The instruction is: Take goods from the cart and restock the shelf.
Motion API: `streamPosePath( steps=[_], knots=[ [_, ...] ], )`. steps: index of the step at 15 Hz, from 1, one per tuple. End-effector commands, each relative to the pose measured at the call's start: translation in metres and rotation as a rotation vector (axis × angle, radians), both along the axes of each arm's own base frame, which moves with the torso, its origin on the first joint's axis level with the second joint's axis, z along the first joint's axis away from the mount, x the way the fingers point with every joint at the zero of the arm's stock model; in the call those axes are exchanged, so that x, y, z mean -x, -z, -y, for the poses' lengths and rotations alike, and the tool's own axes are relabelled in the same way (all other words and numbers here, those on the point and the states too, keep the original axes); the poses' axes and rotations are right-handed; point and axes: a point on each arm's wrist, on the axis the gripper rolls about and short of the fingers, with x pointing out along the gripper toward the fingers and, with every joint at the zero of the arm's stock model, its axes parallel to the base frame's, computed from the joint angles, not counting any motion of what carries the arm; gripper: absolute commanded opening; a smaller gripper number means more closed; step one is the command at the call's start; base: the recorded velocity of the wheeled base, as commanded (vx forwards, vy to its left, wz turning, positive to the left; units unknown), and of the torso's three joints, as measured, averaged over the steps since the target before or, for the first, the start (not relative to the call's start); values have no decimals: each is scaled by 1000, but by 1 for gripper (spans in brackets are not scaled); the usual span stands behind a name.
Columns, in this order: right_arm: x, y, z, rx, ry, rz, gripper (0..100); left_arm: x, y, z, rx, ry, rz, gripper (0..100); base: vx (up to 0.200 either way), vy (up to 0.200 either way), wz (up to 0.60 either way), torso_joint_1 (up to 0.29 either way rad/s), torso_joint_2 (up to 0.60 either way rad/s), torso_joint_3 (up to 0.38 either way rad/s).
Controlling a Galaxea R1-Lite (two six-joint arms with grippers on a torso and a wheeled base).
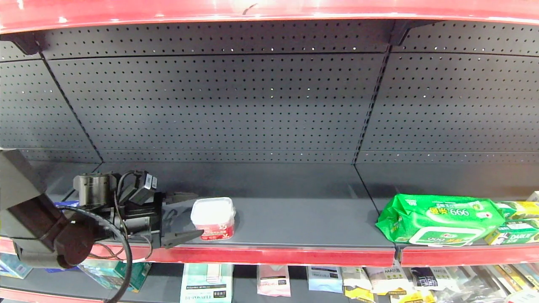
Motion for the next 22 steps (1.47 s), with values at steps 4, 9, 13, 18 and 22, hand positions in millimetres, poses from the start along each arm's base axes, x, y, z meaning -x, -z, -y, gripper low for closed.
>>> streamPosePath(
  steps=[4, 9, 13, 18, 22],
  knots=[
    [0, 0, 0, 0, 0, 2, 0, -4, 14, -6, -14, -31, -31, 100, 0, 0, 0, 0, 0, 0],
    [0, 0, 0, 0, 0, 2, 0, -9, 19, -7, -29, -56, -36, 100, 0, 0, 0, 0, 0, 0],
    [0, 0, 0, 0, 0, 2, 0, -13, 23, -7, -39, -70, -30, 100, 0, 0, 0, 0, 0, 0],
    [0, 0, 0, 0, 0, -2, 0, -15, 24, -7, -40, -71, -29, 100, 0, 0, 0, 0, 0, 0],
    [0, 0, 0, 0, 0, -2, 0, -15, 24, -7, -40, -71, -29, 100, 0, 0, 0, 0, 0, 0]
  ],
)
